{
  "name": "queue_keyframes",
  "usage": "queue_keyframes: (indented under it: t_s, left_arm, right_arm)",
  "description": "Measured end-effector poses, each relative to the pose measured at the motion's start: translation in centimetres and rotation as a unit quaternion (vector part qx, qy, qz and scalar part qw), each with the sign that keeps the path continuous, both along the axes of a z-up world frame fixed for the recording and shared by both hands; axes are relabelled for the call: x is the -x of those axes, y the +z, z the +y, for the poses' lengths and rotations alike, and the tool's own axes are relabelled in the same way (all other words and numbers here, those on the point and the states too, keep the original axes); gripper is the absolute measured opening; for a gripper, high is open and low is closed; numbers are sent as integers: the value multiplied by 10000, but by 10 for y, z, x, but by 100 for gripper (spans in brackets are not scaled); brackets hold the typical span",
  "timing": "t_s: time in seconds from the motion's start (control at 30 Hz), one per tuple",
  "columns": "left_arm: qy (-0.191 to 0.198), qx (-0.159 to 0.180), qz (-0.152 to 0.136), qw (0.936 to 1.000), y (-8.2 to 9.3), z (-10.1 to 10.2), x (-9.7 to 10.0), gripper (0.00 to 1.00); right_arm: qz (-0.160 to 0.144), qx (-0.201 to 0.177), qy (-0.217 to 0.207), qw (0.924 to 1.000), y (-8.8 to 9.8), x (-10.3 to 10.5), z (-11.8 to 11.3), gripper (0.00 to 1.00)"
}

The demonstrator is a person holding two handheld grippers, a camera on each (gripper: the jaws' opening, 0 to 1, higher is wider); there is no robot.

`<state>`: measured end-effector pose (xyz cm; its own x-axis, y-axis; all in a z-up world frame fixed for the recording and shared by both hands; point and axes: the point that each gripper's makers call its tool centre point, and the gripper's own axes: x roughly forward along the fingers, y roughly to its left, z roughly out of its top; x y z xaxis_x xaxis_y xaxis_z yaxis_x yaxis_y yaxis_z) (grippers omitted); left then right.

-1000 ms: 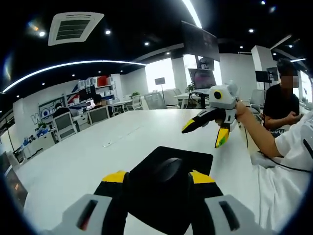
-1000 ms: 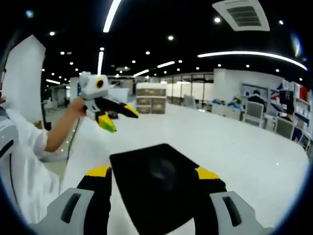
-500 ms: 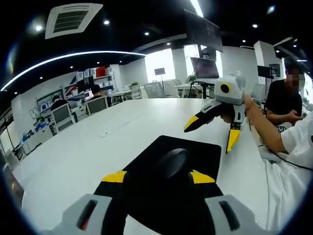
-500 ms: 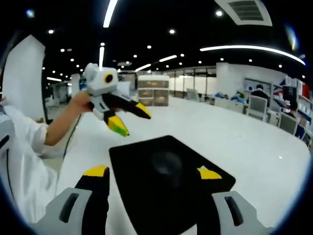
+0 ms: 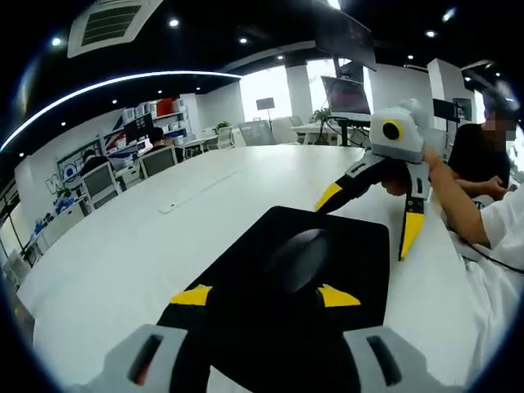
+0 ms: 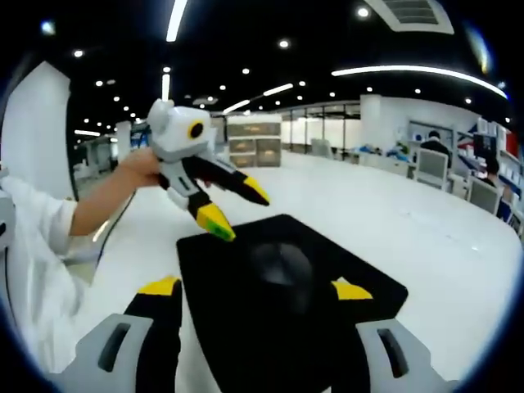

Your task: Arrange the mouse and mouse pad neatly on the desk surface

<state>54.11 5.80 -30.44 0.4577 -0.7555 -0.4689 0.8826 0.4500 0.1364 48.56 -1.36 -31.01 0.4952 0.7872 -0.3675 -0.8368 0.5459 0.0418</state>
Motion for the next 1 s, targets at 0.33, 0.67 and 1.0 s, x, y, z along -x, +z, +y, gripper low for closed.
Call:
queue_keyframes:
  t_s: [0.33,0.67,1.0]
  left_arm:
    - [-11,-82,141,9999,-17,-8,3,49]
    - [-37,-157,200,9997,-24,-14,1,49]
    - [-11,-226,197,9995,-24,-12,-3,50]
  right_arm:
    - [107,23,37,9999,-7,-4,2,71]
    - [188,72,104,9997,-17,5,14,71]
    - [206,140,110,9996,-20,9,18,73]
